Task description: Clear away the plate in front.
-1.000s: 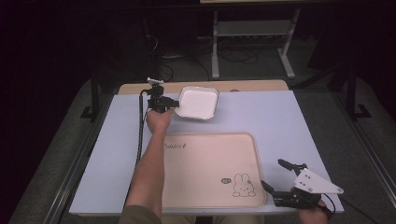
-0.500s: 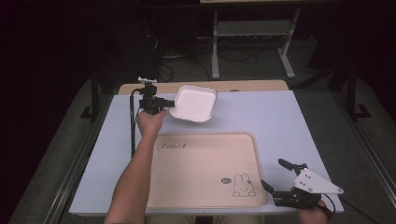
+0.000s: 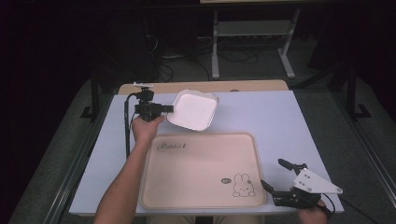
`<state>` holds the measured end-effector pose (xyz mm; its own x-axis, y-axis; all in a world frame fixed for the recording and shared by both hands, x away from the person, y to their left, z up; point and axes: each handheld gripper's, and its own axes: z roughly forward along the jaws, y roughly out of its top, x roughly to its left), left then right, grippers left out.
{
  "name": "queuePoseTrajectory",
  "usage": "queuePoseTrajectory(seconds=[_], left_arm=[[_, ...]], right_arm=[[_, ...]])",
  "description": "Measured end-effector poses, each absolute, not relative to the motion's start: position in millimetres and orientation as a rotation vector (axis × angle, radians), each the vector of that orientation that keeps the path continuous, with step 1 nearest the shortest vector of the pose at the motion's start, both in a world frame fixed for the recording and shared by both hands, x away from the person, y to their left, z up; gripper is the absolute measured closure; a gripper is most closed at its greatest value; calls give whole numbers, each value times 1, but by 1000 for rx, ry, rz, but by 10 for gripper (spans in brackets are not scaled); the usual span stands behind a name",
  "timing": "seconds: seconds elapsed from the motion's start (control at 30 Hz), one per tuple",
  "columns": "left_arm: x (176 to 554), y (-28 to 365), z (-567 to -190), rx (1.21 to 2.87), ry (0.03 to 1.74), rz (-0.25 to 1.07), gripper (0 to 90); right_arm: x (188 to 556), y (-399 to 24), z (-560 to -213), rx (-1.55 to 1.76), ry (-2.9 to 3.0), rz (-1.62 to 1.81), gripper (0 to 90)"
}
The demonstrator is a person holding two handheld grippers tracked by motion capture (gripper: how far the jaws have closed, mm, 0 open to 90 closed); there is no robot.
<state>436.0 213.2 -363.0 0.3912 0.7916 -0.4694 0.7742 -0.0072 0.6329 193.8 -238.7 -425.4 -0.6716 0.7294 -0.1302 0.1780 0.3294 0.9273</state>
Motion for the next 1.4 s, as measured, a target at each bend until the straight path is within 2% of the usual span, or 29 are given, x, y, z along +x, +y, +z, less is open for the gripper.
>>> queuePoseTrajectory(seconds=[1.4], left_arm=[[368,230,-372,1817,1315,-25,889]], right_arm=[[193,-239,-425,799,2057,1340,130]])
